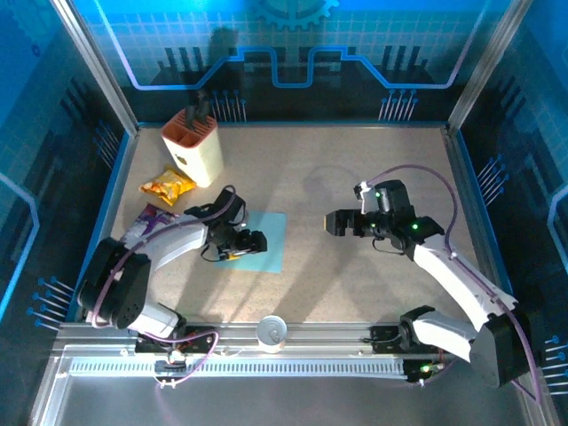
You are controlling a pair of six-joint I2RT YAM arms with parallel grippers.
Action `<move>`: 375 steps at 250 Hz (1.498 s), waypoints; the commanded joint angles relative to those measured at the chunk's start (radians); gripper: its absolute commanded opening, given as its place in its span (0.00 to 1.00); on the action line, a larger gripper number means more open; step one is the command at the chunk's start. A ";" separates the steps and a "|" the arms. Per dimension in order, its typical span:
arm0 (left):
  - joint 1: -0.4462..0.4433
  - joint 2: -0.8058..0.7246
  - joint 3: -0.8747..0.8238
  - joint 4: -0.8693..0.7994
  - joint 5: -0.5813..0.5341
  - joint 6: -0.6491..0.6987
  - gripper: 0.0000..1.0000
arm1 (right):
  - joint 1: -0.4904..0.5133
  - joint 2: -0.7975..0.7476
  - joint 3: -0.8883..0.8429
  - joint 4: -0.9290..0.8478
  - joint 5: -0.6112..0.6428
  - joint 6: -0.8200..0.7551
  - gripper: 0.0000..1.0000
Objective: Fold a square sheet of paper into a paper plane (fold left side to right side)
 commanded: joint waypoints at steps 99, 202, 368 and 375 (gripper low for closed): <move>-0.075 0.187 0.064 0.110 0.006 -0.138 0.75 | 0.050 0.021 0.056 -0.110 0.141 -0.059 0.99; -0.273 0.373 0.245 0.228 -0.032 -0.302 0.73 | 0.041 0.025 0.054 -0.140 0.206 -0.081 0.99; -0.197 0.124 0.139 0.314 -0.022 -0.325 0.69 | 0.007 0.287 0.174 -0.056 0.138 -0.155 1.00; -0.188 0.122 0.127 0.313 -0.015 -0.320 0.66 | 0.010 0.327 0.197 -0.059 0.144 -0.158 1.00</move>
